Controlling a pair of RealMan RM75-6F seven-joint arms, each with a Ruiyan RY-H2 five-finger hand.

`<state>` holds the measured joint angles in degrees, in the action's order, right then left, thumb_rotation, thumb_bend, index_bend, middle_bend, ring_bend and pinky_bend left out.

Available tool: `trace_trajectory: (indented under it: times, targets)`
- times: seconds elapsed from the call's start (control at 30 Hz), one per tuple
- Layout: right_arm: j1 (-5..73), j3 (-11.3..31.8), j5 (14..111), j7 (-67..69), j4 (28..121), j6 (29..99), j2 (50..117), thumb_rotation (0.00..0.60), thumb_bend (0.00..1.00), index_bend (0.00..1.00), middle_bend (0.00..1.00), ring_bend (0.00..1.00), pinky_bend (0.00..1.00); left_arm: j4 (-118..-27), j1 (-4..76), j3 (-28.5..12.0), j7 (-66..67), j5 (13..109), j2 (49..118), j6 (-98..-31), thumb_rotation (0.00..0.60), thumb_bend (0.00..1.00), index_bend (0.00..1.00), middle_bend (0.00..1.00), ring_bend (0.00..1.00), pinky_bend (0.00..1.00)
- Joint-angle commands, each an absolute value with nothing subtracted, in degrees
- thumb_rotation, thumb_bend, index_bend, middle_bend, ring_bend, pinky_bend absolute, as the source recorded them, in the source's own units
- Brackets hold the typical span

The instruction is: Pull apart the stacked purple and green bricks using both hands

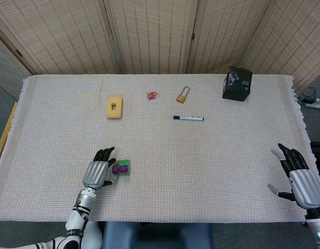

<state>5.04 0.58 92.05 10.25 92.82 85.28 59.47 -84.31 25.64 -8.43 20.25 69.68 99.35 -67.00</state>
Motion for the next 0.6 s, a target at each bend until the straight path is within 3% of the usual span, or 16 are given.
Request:
trace_trajectory:
  times: [0.03,0.2,0.4,0.6]
  targets:
    - [4.91,0.58,92.25,10.71,92.77,85.68,59.37,0.600,0.25,0.00,0.00,0.00,0.00,-83.46,24.50,-8.22,16.83,72.76,100.12,-70.62,0.600,0.60,0.79,0.20,0.00,0.00]
    - [5.21,0.32,92.93,13.23,92.36,85.39,58.90,0.600,0.25,0.00,0.00,0.00,0.00,-84.74,22.78,-7.73,12.03,75.89,99.37,-74.42,0.600,0.62,0.81,0.23,0.01,0.00]
    - [9.61,-0.08,94.91,22.21,88.86,79.48,59.38,0.600,0.25,0.00,0.00,0.00,0.00,-88.52,20.68,-6.99,4.89,78.35,96.75,-76.97,0.600,0.62,0.82,0.24,0.02,0.00]
    - [18.19,-0.47,99.23,40.78,82.21,71.72,64.57,0.600,0.25,0.00,0.00,0.00,0.00,-92.76,19.29,-6.77,-2.49,80.40,94.10,-78.42,0.600,0.62,0.82,0.24,0.01,0.00]
